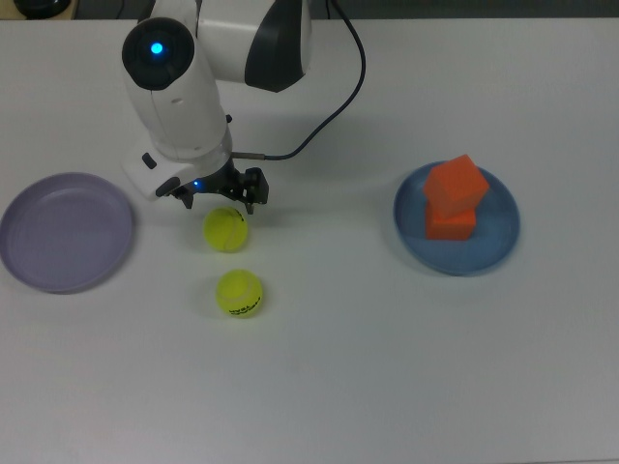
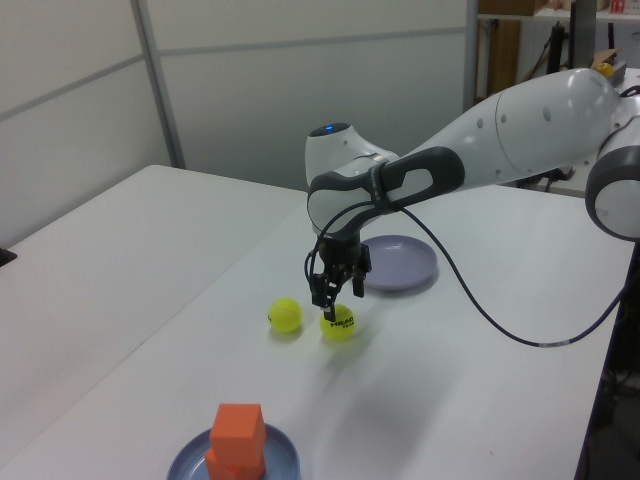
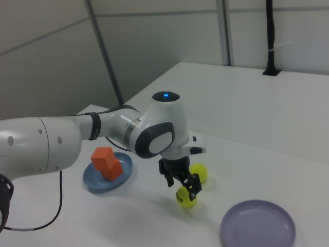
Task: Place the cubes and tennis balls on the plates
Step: 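Grasp the tennis ball and carry it onto the lavender plate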
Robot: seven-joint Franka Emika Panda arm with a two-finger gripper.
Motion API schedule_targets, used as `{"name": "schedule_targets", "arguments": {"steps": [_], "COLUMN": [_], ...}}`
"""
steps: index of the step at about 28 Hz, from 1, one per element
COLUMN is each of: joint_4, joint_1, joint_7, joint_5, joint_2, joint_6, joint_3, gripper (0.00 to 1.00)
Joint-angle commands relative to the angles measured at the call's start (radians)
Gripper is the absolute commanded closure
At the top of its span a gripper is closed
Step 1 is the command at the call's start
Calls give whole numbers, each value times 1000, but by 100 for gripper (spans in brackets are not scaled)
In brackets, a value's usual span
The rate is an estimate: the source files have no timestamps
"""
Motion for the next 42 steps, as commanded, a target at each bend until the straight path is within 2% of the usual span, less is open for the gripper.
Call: {"name": "schedule_targets", "arguments": {"steps": [1,15,16,17,20,21,26,30,35,36,41,42], "joint_4": [-12,-33,-33,-33,-33,-33,-29,-29,-20,-4,23,23], "joint_1": [3,3,3,3,3,4,4,3,1,1,-20,-29], "joint_7": [-35,-28,-28,-32,-34,-41,-84,-106,-132,-145,-210,-225], "joint_5": [26,28,28,28,31,40,74,75,75,75,80,78], "joint_2": [17,83,83,83,83,83,69,29,-46,-58,-51,-47], "joint_6": [28,149,150,150,151,151,148,140,62,41,39,41], "joint_3": [-12,-4,-2,-1,1,1,-1,-11,-79,-112,-208,-212], "gripper": [0,2,6,22,49,64,91,95,95,95,94,94]}}
